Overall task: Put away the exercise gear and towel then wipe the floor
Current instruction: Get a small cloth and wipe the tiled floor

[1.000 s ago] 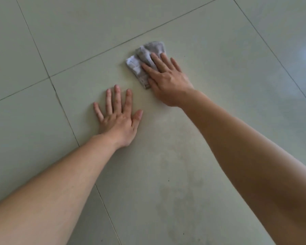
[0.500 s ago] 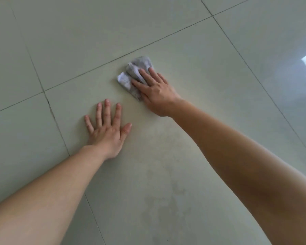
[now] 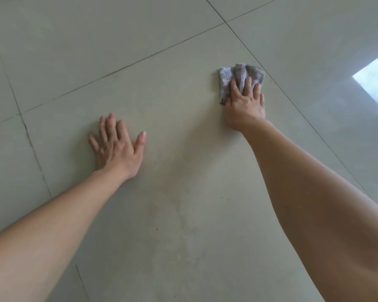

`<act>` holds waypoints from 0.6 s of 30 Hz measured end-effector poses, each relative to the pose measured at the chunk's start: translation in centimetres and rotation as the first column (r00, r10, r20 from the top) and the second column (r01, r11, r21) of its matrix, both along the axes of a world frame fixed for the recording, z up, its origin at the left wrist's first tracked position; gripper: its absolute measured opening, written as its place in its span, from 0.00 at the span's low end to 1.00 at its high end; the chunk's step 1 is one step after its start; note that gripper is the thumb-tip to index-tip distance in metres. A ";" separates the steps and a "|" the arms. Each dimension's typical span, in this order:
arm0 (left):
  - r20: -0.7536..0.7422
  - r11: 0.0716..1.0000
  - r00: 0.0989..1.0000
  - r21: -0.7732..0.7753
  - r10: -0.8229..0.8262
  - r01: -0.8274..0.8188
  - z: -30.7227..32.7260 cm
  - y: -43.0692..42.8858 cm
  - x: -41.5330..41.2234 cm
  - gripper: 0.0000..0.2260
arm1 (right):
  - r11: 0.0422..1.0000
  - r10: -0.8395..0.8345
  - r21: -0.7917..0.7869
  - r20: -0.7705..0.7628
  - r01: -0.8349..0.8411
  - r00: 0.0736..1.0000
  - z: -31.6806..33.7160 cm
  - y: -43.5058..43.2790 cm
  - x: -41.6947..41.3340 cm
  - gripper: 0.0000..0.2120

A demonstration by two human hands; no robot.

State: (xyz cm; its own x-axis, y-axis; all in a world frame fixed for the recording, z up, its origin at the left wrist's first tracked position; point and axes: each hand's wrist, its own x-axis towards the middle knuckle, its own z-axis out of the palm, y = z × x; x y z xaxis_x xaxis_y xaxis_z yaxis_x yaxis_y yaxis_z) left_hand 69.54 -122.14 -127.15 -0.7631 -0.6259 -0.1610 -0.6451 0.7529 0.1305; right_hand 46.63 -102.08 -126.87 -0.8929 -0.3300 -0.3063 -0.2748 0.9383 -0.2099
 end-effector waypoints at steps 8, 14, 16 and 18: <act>0.089 0.981 0.978 0.048 -0.190 0.186 -1.4 4.6 -9.9 0.29 | 0.997 0.078 0.002 -0.042 -0.078 0.996 -0.6 -0.8 -3.4 0.27; 0.118 0.977 0.971 0.065 -0.208 0.201 -1.2 4.4 -9.8 0.30 | 0.998 0.059 0.024 0.017 -0.059 0.998 0.2 -7.4 -11.1 0.29; 0.152 0.975 0.965 0.081 -0.216 0.206 -1.1 4.3 -9.8 0.31 | 0.996 0.074 0.038 0.033 -0.075 0.997 0.8 -9.3 -13.4 0.29; 0.173 0.972 0.958 0.093 -0.229 0.215 -1.0 4.3 -9.8 0.32 | 0.995 0.086 0.053 0.046 -0.088 0.995 1.3 -10.2 -14.9 0.29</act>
State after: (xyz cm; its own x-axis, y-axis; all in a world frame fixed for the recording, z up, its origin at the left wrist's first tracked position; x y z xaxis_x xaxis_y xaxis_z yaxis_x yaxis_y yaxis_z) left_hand 59.78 -117.87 -128.18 -0.8352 -0.4255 -0.3484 -0.4807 0.8726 0.0866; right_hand 31.72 -112.29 -125.57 -0.8469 -0.3875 -0.3641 -0.3478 0.9217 -0.1719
